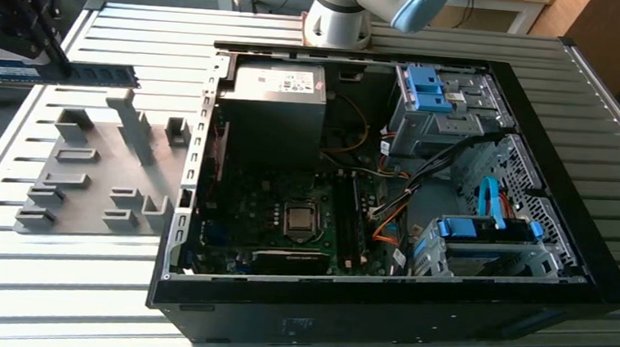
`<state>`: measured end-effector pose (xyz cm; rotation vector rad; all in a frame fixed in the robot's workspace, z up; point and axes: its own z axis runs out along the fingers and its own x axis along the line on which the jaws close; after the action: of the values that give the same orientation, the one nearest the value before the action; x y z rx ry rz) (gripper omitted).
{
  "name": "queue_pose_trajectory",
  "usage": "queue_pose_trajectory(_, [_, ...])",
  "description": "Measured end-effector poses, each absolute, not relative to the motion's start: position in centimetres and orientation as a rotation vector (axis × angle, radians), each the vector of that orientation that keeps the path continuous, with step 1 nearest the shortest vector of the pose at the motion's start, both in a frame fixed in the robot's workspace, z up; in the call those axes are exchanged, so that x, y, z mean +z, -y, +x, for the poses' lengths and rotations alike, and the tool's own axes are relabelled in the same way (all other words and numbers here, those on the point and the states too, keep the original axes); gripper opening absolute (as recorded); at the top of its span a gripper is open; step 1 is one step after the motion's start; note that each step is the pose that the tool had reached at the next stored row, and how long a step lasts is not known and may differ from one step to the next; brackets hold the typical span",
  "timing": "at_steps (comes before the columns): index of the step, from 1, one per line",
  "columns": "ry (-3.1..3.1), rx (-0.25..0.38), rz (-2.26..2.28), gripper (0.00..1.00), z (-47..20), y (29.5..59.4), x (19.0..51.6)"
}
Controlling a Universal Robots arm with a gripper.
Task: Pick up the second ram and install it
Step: 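Pick up the second ram and move it above second insertion slot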
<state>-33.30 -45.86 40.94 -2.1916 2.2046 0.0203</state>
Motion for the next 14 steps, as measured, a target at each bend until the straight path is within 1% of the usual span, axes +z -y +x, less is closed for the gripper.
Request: queue_pose_trajectory(14, [-2.205, 0.02, -2.192, 0.14, -30.7, 45.9, 40.9])
